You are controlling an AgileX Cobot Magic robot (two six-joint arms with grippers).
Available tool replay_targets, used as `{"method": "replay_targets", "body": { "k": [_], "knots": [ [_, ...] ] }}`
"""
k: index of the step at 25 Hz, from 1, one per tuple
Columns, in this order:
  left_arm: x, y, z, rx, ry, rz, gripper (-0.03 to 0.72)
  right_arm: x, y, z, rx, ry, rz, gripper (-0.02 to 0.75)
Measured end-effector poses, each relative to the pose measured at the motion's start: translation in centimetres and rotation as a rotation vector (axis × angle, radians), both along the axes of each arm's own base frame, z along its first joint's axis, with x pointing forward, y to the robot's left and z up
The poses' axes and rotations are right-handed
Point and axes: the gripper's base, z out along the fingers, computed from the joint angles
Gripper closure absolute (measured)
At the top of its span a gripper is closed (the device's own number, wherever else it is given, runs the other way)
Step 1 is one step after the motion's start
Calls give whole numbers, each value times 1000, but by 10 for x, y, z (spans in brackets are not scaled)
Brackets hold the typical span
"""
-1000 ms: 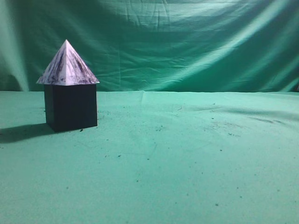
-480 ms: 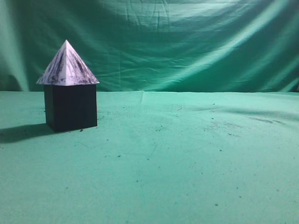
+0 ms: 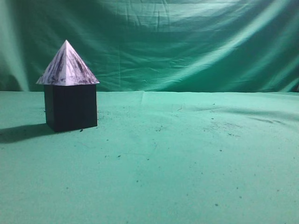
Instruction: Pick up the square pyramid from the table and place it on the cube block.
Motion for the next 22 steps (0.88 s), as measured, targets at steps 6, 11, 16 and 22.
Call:
{"method": "replay_targets", "body": {
  "k": [6, 11, 16, 22],
  "knots": [
    [0, 0, 0, 0, 0, 0, 688, -8, -10, -65, 32, -54, -177, 738],
    [0, 0, 0, 0, 0, 0, 688, -2, -10, -110, 51, 48, -205, 738],
    [0, 0, 0, 0, 0, 0, 688, 0, -9, -129, 57, 109, -206, 738],
    [0, 0, 0, 0, 0, 0, 688, 0, -9, -130, 60, 118, -206, 738]
  ]
}}
